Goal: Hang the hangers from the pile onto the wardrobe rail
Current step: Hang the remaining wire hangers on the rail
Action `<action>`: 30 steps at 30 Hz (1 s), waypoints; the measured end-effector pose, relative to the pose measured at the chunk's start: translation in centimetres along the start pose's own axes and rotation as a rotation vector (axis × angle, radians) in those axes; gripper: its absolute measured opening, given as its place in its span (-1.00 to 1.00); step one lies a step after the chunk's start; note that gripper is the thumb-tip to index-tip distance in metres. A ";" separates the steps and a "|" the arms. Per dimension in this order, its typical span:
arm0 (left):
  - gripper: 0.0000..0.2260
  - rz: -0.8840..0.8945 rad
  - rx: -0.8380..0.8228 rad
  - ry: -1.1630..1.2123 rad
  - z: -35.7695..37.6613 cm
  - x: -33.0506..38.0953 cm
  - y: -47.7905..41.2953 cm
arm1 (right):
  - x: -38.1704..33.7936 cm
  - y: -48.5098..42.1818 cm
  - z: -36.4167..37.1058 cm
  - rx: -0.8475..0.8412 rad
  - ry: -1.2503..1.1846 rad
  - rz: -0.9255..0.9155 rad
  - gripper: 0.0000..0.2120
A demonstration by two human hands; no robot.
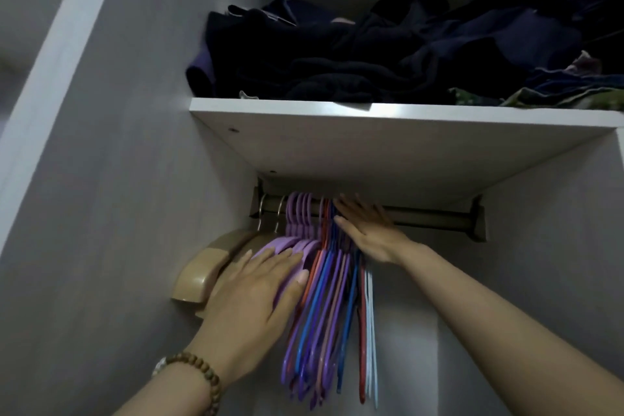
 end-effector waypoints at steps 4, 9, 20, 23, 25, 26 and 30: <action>-0.16 -0.018 -0.028 -0.009 1.0 -0.6 -0.3 | 1.8 -0.5 1.4 -0.082 0.174 -0.041 -0.48; -0.25 -0.026 -0.087 -0.003 1.1 -0.9 0.5 | 0.0 -0.8 0.2 0.007 0.203 -0.096 -0.48; -0.58 0.011 -0.147 0.024 1.4 -0.1 0.6 | -3.0 -3.8 2.5 -0.114 0.162 -0.165 -0.46; -0.60 0.011 -0.135 0.047 1.4 0.2 0.6 | -5.6 -4.9 2.2 -0.098 0.168 -0.250 -0.47; -0.61 0.010 -0.123 0.051 1.4 0.1 0.4 | -6.0 -5.6 2.7 -0.138 0.136 -0.252 -0.49; -0.61 0.007 -0.123 0.054 1.4 0.1 0.4 | -5.7 -5.8 2.9 -0.156 0.126 -0.235 -0.50; -0.61 -0.014 -0.162 0.091 1.2 -0.4 1.1 | -4.3 -5.6 2.7 -0.179 0.128 -0.185 -0.52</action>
Point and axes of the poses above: each hand's wrist, its own y-axis away from the middle knuckle, its own z-axis out of the palm, x = y × z, the point moved 8 cm from there along -y, towards the middle knuckle, and after that the axes turned 15 degrees about -z, right-handed, at the moved point
